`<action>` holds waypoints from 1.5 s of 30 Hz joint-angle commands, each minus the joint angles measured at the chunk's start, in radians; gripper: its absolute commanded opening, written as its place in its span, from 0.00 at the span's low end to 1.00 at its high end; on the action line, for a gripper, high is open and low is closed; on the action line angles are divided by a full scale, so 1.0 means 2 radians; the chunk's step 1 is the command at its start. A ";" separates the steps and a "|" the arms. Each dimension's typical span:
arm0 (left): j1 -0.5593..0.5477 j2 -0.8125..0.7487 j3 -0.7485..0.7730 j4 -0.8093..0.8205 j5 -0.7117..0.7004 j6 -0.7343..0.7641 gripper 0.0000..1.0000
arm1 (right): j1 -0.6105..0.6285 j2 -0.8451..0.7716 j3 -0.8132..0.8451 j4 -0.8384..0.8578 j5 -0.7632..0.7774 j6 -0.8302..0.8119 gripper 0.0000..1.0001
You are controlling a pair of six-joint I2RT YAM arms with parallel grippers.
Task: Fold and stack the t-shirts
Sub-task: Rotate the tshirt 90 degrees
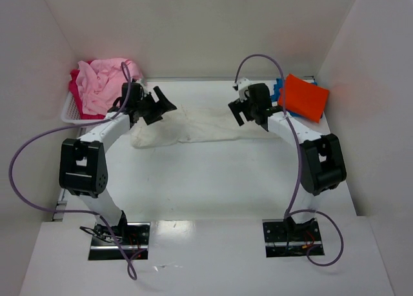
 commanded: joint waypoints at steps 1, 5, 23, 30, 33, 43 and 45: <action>-0.017 0.010 0.021 0.040 -0.054 -0.080 0.96 | -0.027 0.010 0.000 0.015 0.027 -0.085 1.00; -0.027 0.002 -0.013 0.055 -0.116 -0.142 0.98 | -0.040 0.045 0.014 0.012 0.027 -0.106 1.00; -0.043 0.050 -0.004 0.019 -0.256 -0.281 0.99 | -0.037 0.165 0.063 -0.052 -0.034 -0.134 1.00; -0.043 0.060 0.015 -0.034 -0.279 -0.290 0.99 | -0.002 0.145 0.059 -0.085 -0.036 -0.138 1.00; -0.043 0.065 0.025 -0.061 -0.305 -0.295 0.99 | 0.009 0.140 0.064 -0.106 -0.069 -0.138 1.00; -0.043 0.098 0.041 -0.083 -0.332 -0.305 0.99 | 0.080 0.089 -0.004 -0.140 -0.083 -0.095 1.00; -0.043 0.103 0.041 -0.088 -0.336 -0.305 0.99 | 0.099 0.069 -0.019 -0.133 -0.087 -0.083 1.00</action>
